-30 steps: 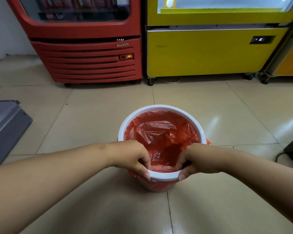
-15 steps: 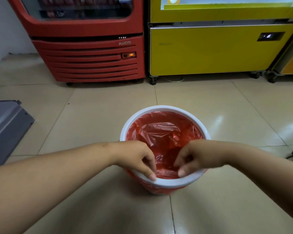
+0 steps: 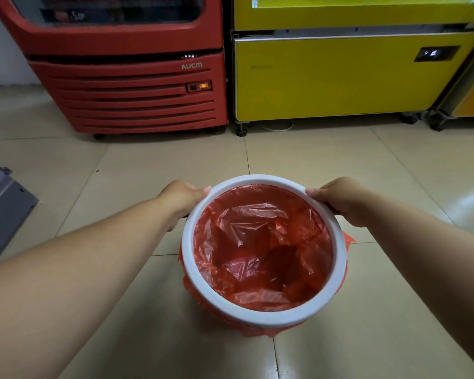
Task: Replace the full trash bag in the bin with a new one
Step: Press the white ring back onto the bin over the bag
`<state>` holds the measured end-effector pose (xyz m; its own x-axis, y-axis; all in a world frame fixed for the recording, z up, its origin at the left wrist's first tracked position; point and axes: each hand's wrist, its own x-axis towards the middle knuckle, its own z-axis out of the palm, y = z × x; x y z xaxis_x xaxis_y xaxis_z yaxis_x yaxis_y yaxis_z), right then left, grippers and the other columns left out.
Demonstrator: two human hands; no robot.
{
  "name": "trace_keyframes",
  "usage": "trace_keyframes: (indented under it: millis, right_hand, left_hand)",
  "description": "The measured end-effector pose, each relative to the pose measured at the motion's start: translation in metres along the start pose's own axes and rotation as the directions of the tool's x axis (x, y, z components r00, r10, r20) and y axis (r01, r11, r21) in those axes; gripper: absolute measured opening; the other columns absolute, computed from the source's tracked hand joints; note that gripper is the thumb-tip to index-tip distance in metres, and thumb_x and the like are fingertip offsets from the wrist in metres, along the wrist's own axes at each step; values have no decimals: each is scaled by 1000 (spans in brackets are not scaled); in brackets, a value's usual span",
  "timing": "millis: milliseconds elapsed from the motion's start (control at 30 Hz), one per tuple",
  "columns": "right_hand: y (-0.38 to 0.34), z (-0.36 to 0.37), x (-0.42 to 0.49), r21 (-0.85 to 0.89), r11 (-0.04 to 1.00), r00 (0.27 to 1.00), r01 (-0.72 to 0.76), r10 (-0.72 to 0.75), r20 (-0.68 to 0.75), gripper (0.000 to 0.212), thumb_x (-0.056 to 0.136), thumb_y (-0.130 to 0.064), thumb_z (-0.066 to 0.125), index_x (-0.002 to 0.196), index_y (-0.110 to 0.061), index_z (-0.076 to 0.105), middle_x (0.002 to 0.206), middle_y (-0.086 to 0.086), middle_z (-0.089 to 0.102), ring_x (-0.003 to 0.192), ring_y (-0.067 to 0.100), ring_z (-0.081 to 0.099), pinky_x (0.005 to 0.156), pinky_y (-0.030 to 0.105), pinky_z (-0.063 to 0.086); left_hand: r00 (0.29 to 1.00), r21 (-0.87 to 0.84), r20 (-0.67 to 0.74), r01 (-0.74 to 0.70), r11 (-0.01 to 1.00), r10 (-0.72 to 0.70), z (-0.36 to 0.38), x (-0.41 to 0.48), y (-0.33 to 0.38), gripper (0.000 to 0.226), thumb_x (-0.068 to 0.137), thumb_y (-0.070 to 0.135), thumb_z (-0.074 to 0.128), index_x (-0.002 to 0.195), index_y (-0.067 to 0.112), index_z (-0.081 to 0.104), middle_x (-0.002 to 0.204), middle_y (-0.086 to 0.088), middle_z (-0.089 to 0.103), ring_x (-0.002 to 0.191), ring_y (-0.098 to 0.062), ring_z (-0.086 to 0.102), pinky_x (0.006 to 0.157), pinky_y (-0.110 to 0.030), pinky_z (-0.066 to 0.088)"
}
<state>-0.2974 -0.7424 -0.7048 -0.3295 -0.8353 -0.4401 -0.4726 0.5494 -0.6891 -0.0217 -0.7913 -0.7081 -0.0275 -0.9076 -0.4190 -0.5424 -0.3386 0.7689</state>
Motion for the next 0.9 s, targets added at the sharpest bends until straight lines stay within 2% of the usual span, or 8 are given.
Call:
trace_keyframes:
  millis: [200,333,400,500,567,700,800,900]
  right_hand:
    - [1,0,6,-17,1000,1000,-8,8,18,39,85,-28,68,90,11,68,95,27,71,82,32,67,96,49,50]
    - [-14,-3,10,-127,992,1000,9,-8,5,39,83,-30,69,96,7,69,103,23,70,84,31,64,91,42,51]
    - [-25,2,15,-195,978,995,72,-83,-48,44,86,-36,63,106,3,68,109,20,68,97,33,62,89,40,50]
    - [-39,20,21,-222,964,989,143,-150,-11,51,91,-42,55,114,2,65,89,14,62,95,31,59,78,31,47]
    - [-44,30,27,-251,958,990,140,-138,24,59,91,-47,53,116,6,62,87,14,57,90,26,53,75,29,42]
    - [-48,36,39,-245,964,994,105,-96,45,65,82,-52,63,116,3,63,116,21,65,105,36,62,96,41,49]
    - [-49,34,42,-162,985,998,52,-44,52,61,75,-48,72,109,1,67,106,22,69,95,38,67,91,50,52]
    - [-50,32,42,-134,991,998,26,-18,67,54,78,-41,73,107,4,67,103,23,69,93,37,67,89,49,53]
  left_hand:
    - [998,-58,39,41,997,-39,-2,9,-3,28,86,31,63,79,4,60,71,-9,65,62,-21,60,80,-34,50]
    - [998,30,61,32,999,-33,-8,13,4,30,84,33,64,93,4,67,90,-11,72,86,-24,66,96,-39,50]
    - [999,98,41,-10,995,6,-3,14,12,32,87,37,58,100,9,68,104,-9,70,100,-24,62,98,-38,46]
    - [996,168,44,-78,983,71,11,18,27,41,91,41,50,114,11,65,113,-8,67,102,-25,61,88,-33,44]
    - [992,224,73,-113,968,99,20,23,36,44,93,42,48,117,8,63,118,-11,66,105,-29,62,93,-35,47]
    - [993,292,83,-101,951,80,28,34,43,54,91,44,50,123,1,56,129,-16,58,114,-34,56,98,-37,44]
    - [994,298,101,-70,952,42,29,42,42,55,86,47,56,115,0,61,120,-18,64,107,-35,61,96,-41,48]
    - [995,296,98,-37,954,8,29,45,42,55,84,47,59,111,0,62,115,-18,66,103,-35,62,95,-44,49]
